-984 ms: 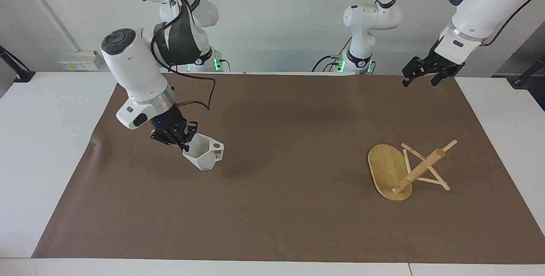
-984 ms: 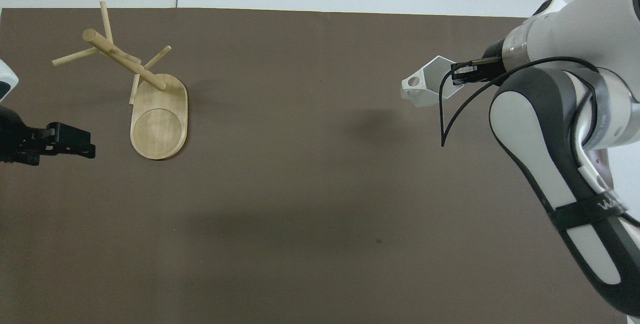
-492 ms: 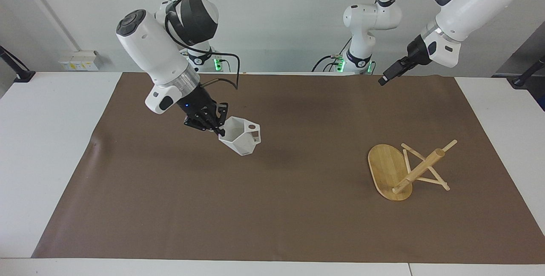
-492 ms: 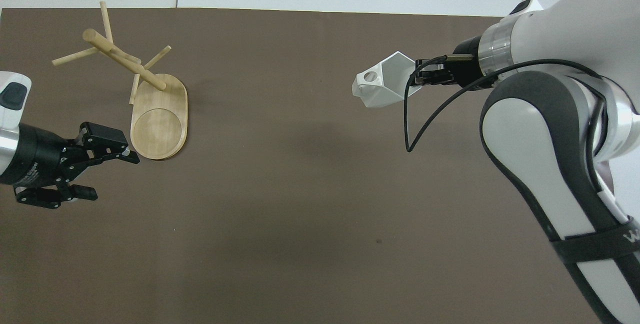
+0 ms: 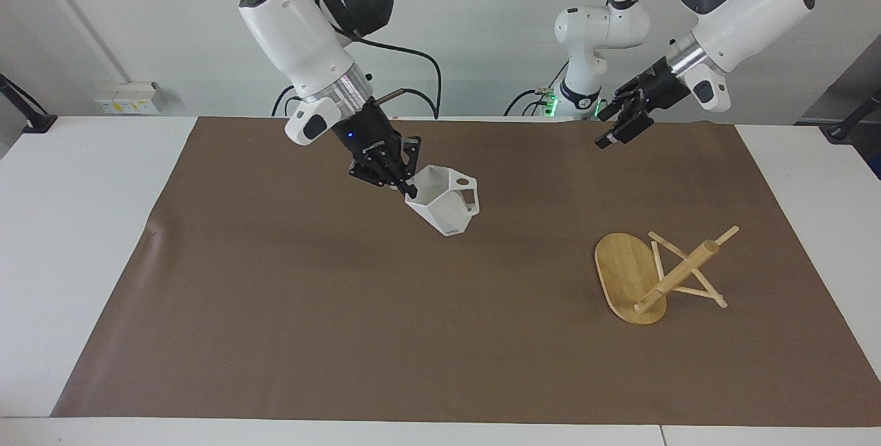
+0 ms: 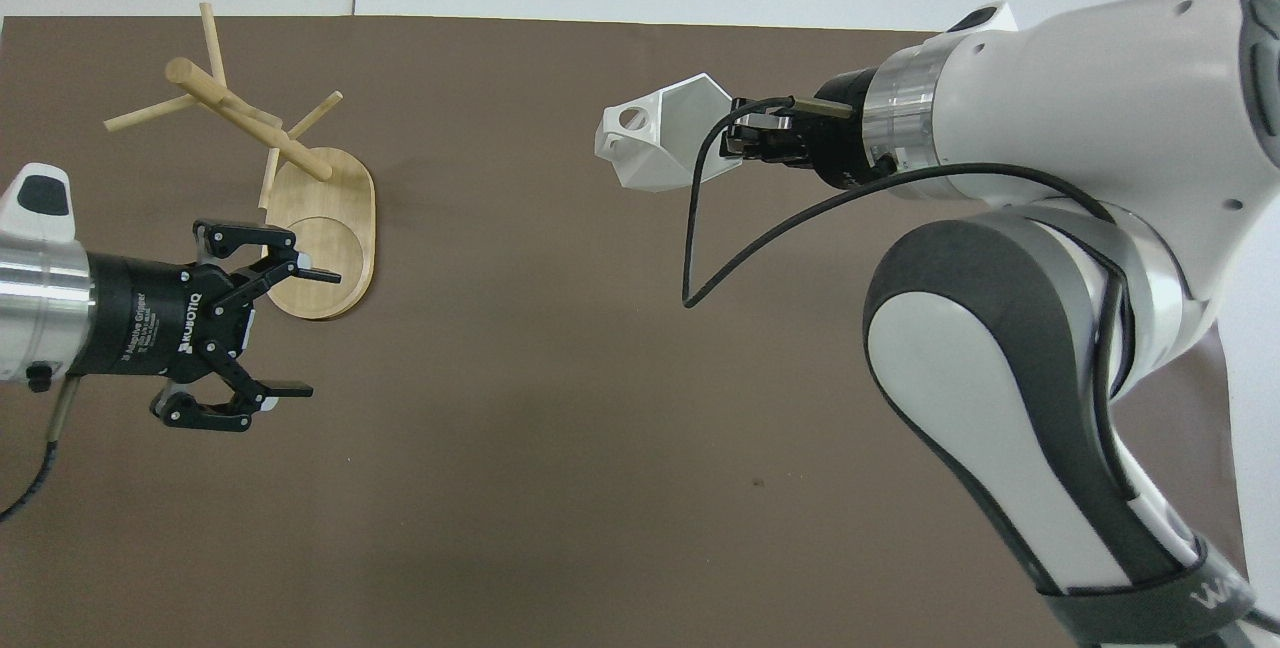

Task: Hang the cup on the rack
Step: 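Lift the cup with the right gripper while the left gripper approaches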

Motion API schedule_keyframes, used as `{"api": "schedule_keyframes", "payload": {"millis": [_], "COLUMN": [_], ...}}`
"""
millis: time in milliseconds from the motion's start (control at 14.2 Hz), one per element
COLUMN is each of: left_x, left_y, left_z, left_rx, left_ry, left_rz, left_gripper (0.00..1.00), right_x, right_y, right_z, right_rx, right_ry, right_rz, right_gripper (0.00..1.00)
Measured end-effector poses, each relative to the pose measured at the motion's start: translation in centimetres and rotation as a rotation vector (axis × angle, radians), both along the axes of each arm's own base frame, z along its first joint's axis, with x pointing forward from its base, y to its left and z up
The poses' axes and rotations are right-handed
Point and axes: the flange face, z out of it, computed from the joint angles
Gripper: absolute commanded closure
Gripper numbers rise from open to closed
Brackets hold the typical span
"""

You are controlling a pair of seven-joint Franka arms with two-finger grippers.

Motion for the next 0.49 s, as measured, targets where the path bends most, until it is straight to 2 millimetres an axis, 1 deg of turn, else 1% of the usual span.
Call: {"api": "schedule_keyframes", "payload": {"millis": [70,141,281,492], "left_x": [0.0,0.1,0.7,2.3], "left_y": [-0.7,-0.9,-0.8,-0.5], "left_z": [-0.5,-1.0,-2.2,-5.1], "left_rx": [-0.044,-0.082,-0.14,-0.245], "left_ry": [0.036,0.069,0.134,0.211], "left_rz": [0.049,0.095,0.194,0.312], "left_gripper": [0.0,0.0,0.0,0.0], "right_x": [-0.3,-0.6,-0.9,-1.6], "right_y": [0.7,1.4,2.3,4.2], "right_z": [0.0,0.1,0.3,0.0], "right_rx": [0.014,0.033,0.082,0.119], "right_ry": [0.018,0.036,0.055,0.055], "right_rz": [-0.015,-0.029,-0.052,-0.04], "right_gripper": [1.0,1.0,1.0,1.0]}}
